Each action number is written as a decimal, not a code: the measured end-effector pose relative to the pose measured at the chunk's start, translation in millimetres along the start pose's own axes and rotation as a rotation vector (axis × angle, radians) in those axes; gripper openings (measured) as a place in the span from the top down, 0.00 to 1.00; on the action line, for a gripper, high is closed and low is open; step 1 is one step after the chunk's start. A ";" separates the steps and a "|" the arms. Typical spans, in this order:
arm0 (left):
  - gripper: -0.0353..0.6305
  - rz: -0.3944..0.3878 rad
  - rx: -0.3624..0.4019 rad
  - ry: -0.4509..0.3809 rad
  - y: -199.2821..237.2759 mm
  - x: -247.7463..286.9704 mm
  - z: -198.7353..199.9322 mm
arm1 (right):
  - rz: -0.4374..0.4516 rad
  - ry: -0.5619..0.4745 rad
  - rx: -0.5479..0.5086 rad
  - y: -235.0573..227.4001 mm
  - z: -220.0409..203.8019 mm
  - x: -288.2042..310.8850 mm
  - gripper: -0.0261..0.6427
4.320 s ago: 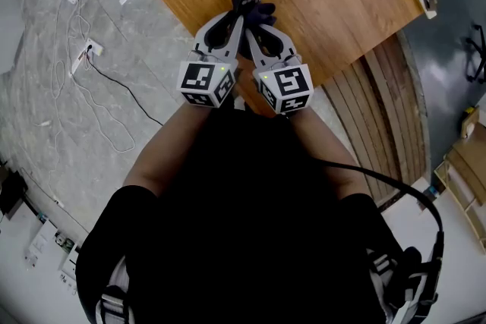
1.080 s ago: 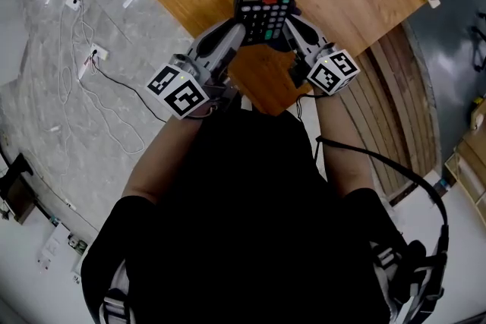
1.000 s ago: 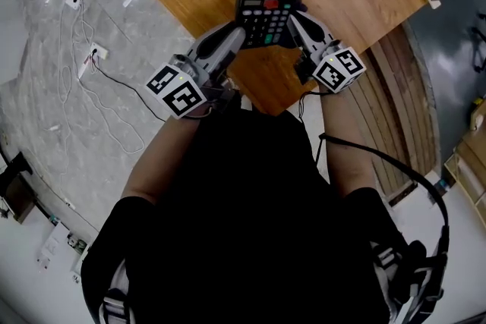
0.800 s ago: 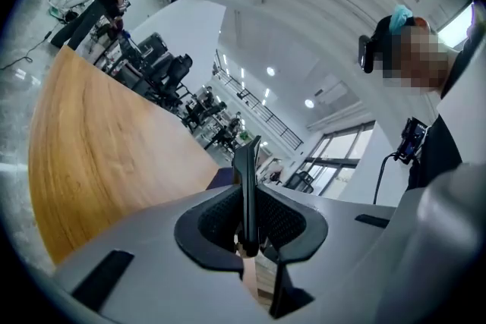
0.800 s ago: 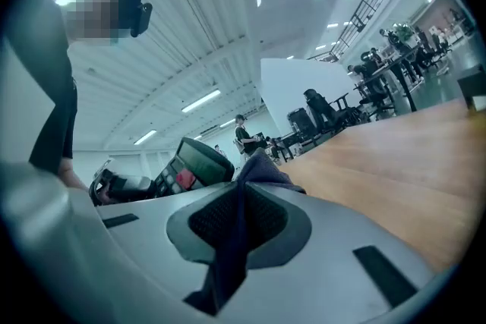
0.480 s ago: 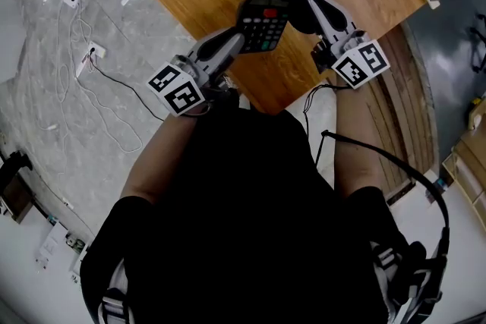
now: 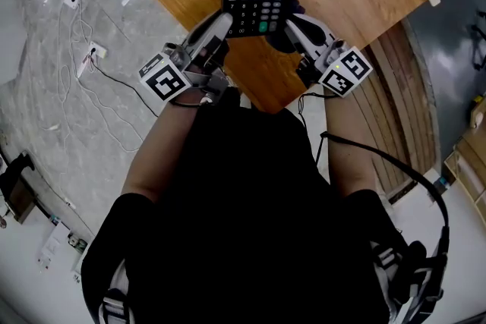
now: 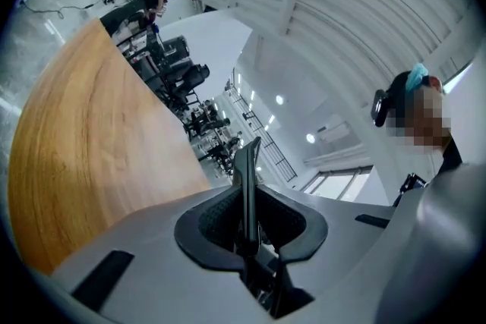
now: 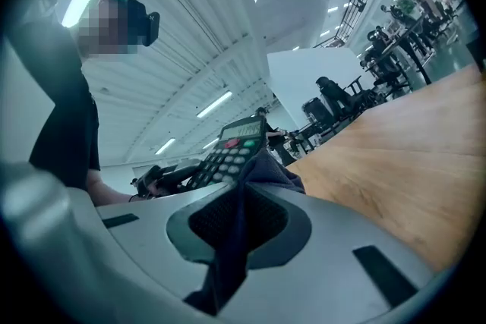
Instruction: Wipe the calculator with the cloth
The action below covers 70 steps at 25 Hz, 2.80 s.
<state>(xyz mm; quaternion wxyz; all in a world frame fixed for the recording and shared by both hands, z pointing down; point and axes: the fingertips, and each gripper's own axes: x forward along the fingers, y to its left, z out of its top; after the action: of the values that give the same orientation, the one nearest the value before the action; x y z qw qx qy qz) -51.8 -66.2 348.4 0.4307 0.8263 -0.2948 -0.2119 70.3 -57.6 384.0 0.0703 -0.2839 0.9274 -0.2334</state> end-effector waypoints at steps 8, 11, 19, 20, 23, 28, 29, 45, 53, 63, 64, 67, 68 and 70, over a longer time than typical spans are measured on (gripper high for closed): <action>0.85 -0.087 -0.306 -0.124 -7.5 3.8 5.2 | 0.098 -0.151 0.219 20.3 0.4 -11.3 0.91; 0.85 -0.113 -0.324 -0.095 -14.8 8.1 -3.1 | 0.122 -0.101 0.199 26.4 -10.1 -0.4 0.91; 0.85 -0.087 -0.393 -0.089 -6.3 11.1 -11.4 | 0.201 -0.076 0.211 51.6 -18.4 29.4 0.91; 0.85 -0.081 -0.389 -0.094 -5.9 10.7 -11.0 | 0.201 -0.077 0.210 52.5 -18.4 28.0 0.91; 0.85 -0.068 -0.371 -0.111 -4.0 6.5 -7.4 | 0.177 -0.097 0.218 45.8 -16.5 16.0 0.91; 0.85 -0.074 -0.369 -0.120 -4.2 2.8 -6.3 | 0.090 -0.187 0.257 10.9 0.2 -14.3 0.91; 0.85 -0.075 -0.371 -0.115 -4.5 3.4 -6.7 | 0.078 -0.200 0.256 4.9 4.5 -15.3 0.91; 0.85 -0.125 -0.509 -0.131 -13.1 12.0 -8.5 | 0.257 -0.233 0.368 42.2 3.4 40.6 0.91; 0.85 -0.087 -0.477 -0.189 -4.2 4.3 -1.3 | 0.229 -0.245 0.363 34.1 5.6 -2.1 0.91; 0.85 -0.181 -0.585 -0.136 -15.5 8.8 -19.2 | 0.165 -0.404 0.384 -10.1 47.5 -5.1 0.91; 0.85 -0.195 -0.601 -0.135 -17.6 9.7 -21.3 | 0.179 -0.409 0.388 -7.9 49.3 -1.1 0.91; 0.85 -0.217 -0.615 -0.126 -20.0 11.3 -22.6 | 0.223 -0.397 0.409 1.9 45.0 13.4 0.91; 0.85 -0.220 -0.615 -0.123 -19.2 11.8 -20.6 | 0.238 -0.385 0.416 5.9 41.3 19.8 0.91; 0.85 -0.222 -0.614 -0.119 -19.5 13.0 -19.2 | 0.274 -0.359 0.432 16.8 33.4 28.0 0.91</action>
<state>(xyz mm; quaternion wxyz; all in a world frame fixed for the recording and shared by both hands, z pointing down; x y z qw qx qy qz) -24.7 -54.7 341.1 0.6158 0.6712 -0.1499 -0.3844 47.6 -74.1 346.8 0.3226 -0.1715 0.8586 -0.3595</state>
